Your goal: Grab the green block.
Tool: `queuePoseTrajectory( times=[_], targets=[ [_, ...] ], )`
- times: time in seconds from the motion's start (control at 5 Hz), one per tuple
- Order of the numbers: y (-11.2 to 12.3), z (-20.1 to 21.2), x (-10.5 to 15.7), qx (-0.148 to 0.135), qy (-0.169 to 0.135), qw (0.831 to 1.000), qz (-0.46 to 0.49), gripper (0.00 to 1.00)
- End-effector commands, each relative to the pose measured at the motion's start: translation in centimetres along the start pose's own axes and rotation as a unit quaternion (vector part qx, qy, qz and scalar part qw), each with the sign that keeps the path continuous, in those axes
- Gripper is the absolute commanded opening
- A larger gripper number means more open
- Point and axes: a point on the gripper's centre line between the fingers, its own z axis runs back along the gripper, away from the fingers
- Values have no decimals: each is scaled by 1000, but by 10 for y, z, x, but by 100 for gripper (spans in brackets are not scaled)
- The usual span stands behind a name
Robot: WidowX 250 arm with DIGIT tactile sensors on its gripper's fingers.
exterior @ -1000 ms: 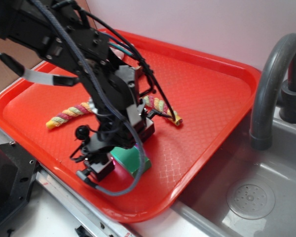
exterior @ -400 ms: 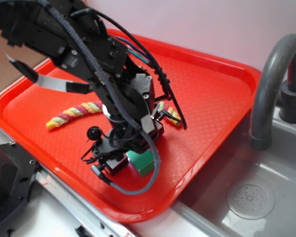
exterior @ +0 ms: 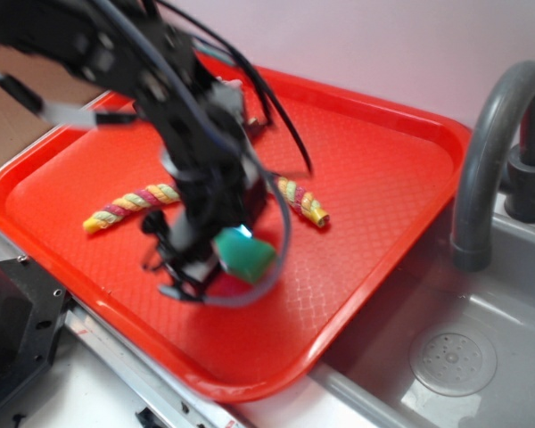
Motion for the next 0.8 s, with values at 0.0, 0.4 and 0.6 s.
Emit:
queuePoseTrajectory(
  times=[0.0,0.4,0.6],
  targets=[
    [7,94,-24,-28,-44,969,243,0],
    [0,157,-63,-56,-76,874,476,0],
    [1,163,-63,-38,-30,857,514,0]
  ],
)
